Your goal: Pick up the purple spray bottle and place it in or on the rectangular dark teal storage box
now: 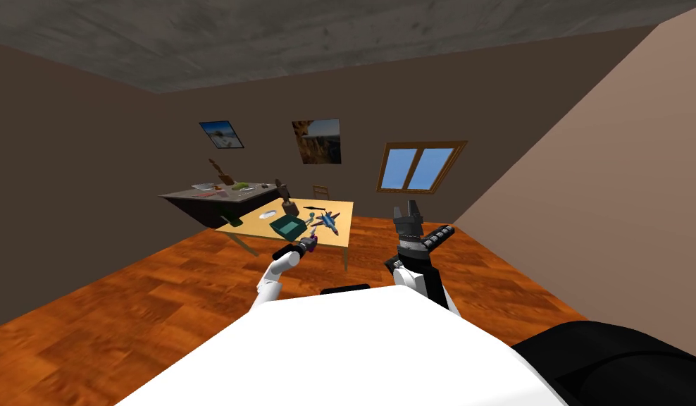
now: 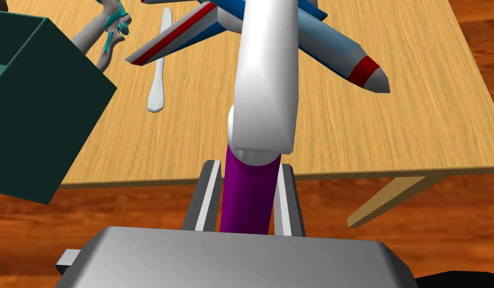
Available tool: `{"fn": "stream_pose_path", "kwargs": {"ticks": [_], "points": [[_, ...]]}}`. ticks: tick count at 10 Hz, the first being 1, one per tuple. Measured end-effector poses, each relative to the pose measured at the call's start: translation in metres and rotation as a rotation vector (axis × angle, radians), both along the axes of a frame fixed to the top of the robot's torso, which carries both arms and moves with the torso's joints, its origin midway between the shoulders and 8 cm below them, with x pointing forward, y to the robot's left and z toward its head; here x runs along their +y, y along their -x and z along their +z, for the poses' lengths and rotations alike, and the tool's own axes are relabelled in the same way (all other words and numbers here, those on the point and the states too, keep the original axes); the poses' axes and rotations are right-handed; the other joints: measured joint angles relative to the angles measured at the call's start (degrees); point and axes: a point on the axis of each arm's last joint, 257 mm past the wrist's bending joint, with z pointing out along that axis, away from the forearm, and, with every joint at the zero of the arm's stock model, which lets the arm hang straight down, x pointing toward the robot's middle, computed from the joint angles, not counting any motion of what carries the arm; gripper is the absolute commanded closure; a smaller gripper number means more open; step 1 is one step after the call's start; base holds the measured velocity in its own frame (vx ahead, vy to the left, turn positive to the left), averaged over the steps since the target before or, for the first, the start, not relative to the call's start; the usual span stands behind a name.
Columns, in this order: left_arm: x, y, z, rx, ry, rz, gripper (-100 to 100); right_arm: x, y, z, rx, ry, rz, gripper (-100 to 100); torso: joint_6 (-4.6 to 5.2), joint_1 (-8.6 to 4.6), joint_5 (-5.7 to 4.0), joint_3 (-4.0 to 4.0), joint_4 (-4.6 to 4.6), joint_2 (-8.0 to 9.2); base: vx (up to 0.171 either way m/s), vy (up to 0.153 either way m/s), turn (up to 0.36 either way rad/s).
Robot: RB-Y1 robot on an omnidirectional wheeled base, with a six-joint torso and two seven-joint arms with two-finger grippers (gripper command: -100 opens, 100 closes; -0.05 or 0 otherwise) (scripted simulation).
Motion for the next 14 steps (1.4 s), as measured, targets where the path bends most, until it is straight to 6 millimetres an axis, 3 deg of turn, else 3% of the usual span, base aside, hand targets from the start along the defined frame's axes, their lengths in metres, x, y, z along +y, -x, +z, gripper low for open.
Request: {"fn": "stream_pose_path", "kwargs": {"ticks": [6,14], "points": [[0.013,-0.006,0.033,0.011,0.045,0.017,100,0.000,0.000,0.000,0.000,0.000,0.000,0,-0.01,0.31,0.17,-0.29,-0.06,-0.56,0.011,0.106,0.001],[0.037,-0.014,0.080,-0.019,0.107,0.064,100,0.000,0.000,0.000,0.000,0.000,0.000,0,-0.08,0.79,0.29,-0.53,-0.14,-0.99,0.120,0.195,-0.053]]}}
